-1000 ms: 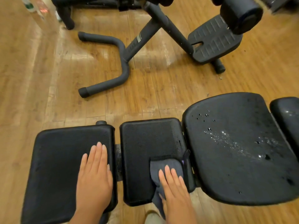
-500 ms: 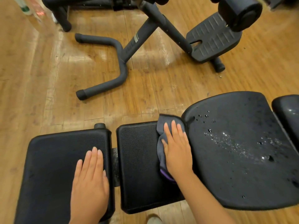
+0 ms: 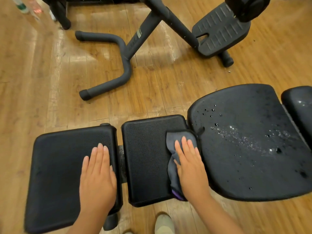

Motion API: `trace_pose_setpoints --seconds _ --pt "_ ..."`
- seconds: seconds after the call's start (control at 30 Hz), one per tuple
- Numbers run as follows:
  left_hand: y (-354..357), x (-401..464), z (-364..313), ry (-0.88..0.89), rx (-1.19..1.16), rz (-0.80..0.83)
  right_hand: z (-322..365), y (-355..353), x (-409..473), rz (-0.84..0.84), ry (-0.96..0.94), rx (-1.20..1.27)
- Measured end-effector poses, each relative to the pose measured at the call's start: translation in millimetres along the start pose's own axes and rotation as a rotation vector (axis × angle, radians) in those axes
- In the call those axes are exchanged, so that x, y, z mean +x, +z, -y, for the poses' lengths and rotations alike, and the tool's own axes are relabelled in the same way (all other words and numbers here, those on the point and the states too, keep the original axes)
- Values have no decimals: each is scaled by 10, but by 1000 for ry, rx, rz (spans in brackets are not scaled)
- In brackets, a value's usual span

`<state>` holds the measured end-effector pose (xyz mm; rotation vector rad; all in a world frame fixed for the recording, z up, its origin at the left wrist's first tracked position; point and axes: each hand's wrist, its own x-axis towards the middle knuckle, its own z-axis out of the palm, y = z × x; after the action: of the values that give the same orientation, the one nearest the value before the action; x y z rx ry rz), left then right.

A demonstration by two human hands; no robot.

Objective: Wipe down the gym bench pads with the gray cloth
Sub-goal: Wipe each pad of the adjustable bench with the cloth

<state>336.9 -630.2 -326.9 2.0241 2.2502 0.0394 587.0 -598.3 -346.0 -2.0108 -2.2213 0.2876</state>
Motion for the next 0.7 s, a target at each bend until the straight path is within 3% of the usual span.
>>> trace_pose_setpoints --seconds 0.23,0.37,0.5,0.63,0.7 --pt "-73 0 -125 -29 -24 -18 142 109 -487 13 16 53" --pt "-184 52 -753 113 -112 -73 148 161 -709 31 -35 148" --pt "-173 208 -1484 236 -166 -86 106 93 -896 -100 -78 247" --pt "50 287 -1670 197 -175 17 95 -369 -636 1 339 244" --pt "160 274 -1608 205 -145 26 32 -695 -391 -165 608 477"
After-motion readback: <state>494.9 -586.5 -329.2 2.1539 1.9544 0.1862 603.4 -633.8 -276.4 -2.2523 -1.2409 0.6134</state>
